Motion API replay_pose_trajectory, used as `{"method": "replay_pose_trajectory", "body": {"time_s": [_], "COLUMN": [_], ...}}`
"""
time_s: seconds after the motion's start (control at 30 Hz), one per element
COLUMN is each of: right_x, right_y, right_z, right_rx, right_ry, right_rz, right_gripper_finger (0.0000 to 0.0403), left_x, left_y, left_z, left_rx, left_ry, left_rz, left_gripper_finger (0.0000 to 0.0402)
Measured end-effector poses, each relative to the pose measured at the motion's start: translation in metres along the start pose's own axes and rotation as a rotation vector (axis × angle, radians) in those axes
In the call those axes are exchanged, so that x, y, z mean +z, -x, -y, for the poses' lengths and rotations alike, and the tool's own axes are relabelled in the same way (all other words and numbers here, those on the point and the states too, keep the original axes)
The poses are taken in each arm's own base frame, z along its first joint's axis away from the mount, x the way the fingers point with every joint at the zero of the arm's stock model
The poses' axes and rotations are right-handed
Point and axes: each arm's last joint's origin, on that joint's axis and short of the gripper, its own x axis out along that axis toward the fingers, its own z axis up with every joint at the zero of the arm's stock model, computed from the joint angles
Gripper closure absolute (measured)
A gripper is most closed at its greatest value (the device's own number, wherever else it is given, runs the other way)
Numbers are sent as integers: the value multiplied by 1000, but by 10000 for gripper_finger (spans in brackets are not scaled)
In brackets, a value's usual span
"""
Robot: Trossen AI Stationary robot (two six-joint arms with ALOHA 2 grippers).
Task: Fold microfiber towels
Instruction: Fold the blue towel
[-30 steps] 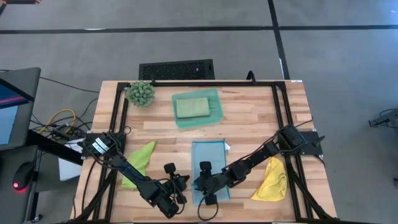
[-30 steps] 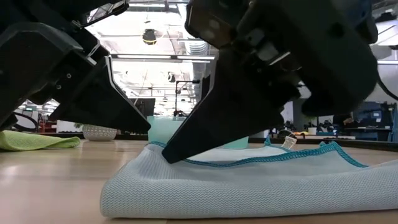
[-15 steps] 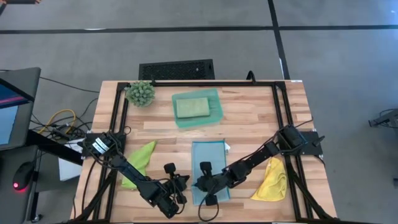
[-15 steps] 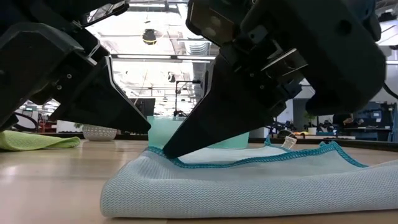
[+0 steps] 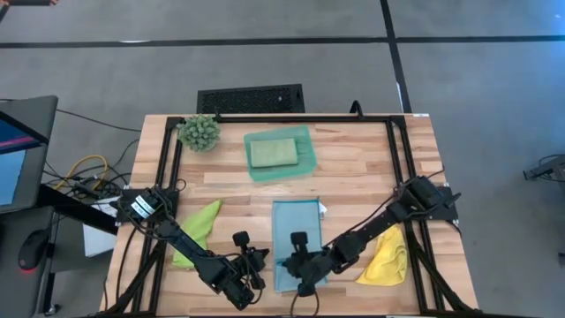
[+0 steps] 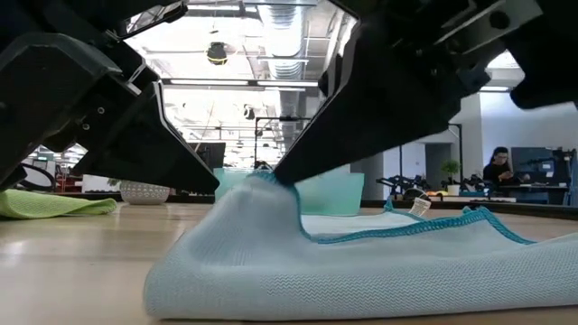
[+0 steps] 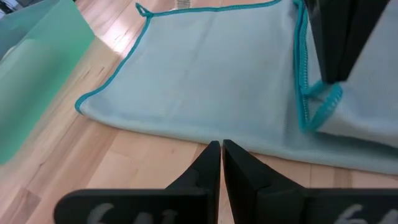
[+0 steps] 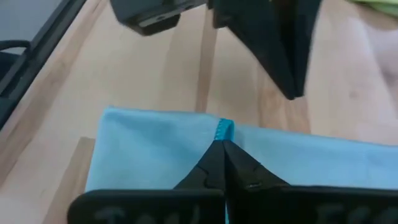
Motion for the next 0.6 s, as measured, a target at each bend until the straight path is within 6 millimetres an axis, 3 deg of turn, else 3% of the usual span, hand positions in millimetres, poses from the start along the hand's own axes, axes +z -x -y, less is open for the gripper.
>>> {"method": "replay_pose_trajectory", "body": {"time_s": [0.2,0.37,0.6], "right_x": [5,4,2], "right_y": [9,5,4], "right_z": [-5,6,7], "right_rx": [-25,-54,-97], "right_ry": [10,-39,-49], "right_rz": [29,5,-5], "right_gripper_finger": [395,384,395], "left_x": [3,8,21], "left_y": [3,13,25], "left_z": [6,16,28], "left_rx": [-51,-90,-156], "left_ry": [-19,-55,-40], "left_rz": [15,68,125], "left_gripper_finger": [391,385,306]}}
